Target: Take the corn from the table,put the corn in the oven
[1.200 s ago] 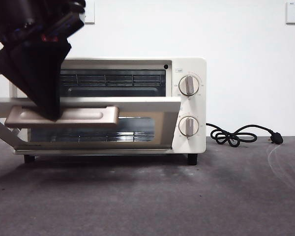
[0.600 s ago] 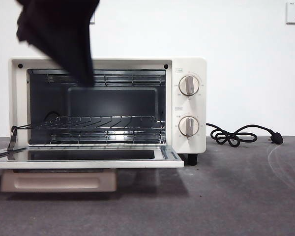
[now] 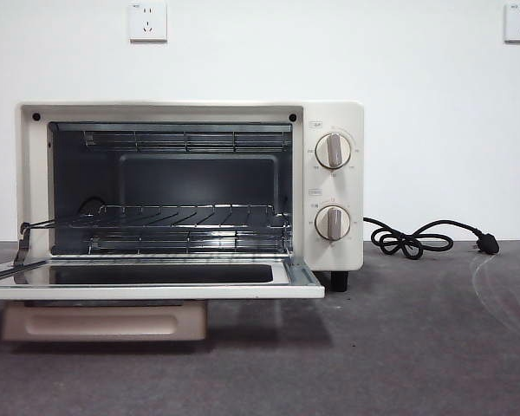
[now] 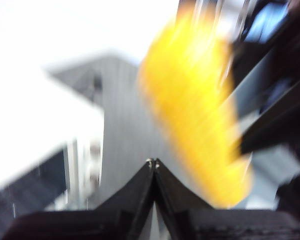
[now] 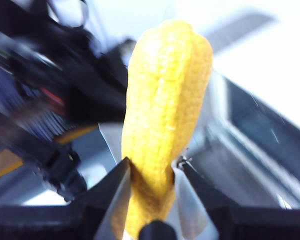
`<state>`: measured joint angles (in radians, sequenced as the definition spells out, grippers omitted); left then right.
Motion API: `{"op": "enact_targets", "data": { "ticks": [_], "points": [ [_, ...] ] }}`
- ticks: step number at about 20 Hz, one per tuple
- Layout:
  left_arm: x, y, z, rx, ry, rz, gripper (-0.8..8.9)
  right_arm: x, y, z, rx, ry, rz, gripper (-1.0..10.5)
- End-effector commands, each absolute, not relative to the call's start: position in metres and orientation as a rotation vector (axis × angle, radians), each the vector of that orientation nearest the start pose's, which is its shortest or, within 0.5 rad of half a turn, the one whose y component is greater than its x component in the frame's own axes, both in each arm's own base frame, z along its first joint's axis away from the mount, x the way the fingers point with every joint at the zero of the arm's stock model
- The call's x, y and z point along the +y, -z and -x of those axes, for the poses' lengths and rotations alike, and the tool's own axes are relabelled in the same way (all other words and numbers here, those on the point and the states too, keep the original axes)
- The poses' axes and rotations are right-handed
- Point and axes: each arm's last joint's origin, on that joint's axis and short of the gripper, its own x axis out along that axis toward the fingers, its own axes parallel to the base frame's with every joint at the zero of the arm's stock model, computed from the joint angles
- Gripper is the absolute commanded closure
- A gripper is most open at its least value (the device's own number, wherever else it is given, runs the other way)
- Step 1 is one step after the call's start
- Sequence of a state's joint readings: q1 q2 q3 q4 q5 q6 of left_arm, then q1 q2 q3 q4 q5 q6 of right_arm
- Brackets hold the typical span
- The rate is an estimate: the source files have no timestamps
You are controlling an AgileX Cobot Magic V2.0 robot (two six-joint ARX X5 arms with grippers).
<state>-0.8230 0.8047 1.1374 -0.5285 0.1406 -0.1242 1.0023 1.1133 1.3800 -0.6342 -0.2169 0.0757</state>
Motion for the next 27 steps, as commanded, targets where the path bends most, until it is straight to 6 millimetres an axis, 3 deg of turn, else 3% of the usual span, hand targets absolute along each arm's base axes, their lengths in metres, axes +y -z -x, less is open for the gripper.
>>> {"op": "enact_targets", "data": {
  "ticks": [1, 7, 12, 27],
  "points": [
    [-0.082, -0.428, -0.070, 0.104, 0.958, 0.100, 8.19, 0.204, -0.424, -0.112, 0.346, -1.239, 0.155, 9.6],
    [-0.037, -0.437, -0.029, -0.076, 0.956, 0.137, 8.19, 0.248, -0.401, -0.122, 0.298, -1.201, 0.315, 9.6],
    [-0.013, -0.436, -0.007, -0.142, 0.958, 0.161, 8.19, 0.279, -0.375, -0.133, 0.297, -1.133, 0.454, 9.6],
    [0.010, -0.437, 0.008, -0.118, 0.783, 0.160, 8.19, 0.339, -0.300, -0.175, 0.231, -0.783, 0.874, 9.6]
  ]
}}
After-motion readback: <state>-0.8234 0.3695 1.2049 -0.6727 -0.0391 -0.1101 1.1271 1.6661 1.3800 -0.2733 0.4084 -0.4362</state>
